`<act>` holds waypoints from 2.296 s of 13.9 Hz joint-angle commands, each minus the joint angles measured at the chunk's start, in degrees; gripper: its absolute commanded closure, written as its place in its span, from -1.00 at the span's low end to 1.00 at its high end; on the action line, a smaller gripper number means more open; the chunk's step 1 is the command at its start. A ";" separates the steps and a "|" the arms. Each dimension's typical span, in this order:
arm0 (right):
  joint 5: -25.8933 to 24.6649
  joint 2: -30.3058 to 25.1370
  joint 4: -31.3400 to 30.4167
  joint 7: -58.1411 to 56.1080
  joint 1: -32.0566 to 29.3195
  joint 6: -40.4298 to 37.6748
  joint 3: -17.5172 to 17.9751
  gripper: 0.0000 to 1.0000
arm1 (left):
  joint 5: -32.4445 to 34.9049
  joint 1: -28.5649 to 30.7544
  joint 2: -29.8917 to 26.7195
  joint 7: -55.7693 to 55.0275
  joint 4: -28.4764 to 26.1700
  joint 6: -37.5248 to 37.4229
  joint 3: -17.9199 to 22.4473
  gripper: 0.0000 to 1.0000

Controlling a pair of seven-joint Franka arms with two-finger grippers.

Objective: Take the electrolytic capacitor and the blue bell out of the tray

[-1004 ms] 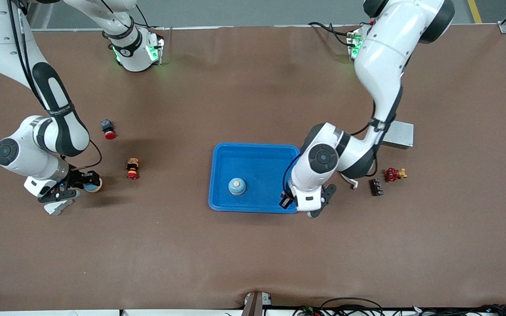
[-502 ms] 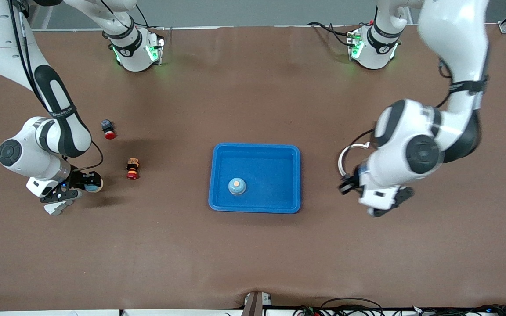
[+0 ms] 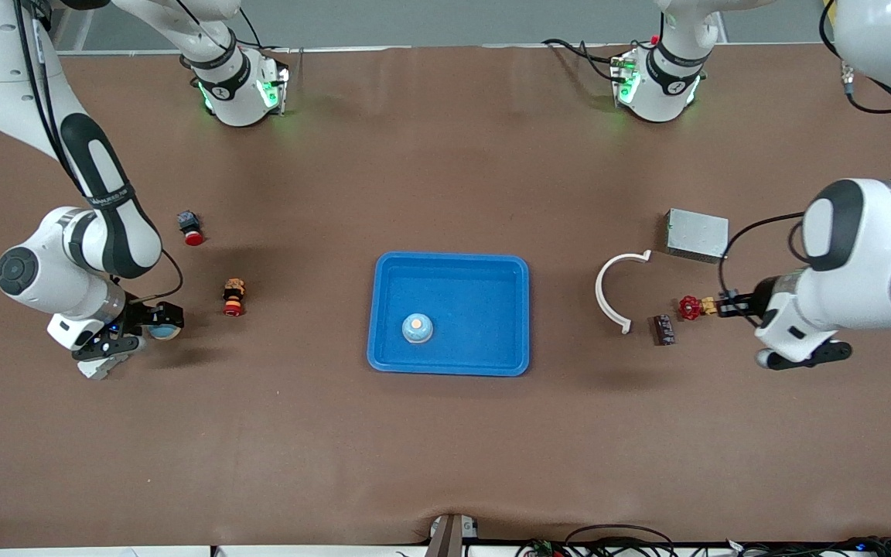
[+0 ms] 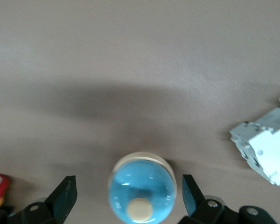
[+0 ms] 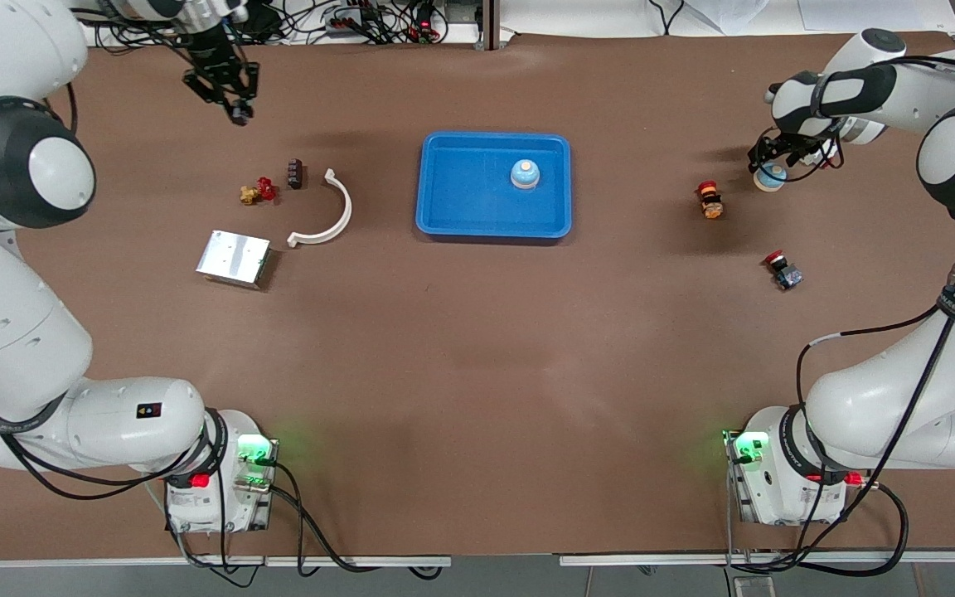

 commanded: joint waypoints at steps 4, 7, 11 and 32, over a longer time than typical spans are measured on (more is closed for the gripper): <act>0.66 -8.38 2.59 19.32 9.54 -11.78 0.40 -1.00 | 7.93 4.42 5.24 7.57 -0.42 7.75 -0.29 1.00; 0.66 -8.65 6.27 33.56 17.27 -15.20 0.40 -1.00 | 8.56 6.35 9.20 8.27 -1.56 14.78 -0.20 1.00; 0.40 -6.64 12.94 48.85 25.10 -16.62 0.40 -1.00 | 9.09 8.38 9.73 8.27 -11.39 31.20 -0.20 1.00; -6.72 21.84 43.10 89.24 44.45 -17.76 -0.12 -1.00 | 8.30 8.64 1.05 8.45 -5.52 8.85 -0.73 -1.00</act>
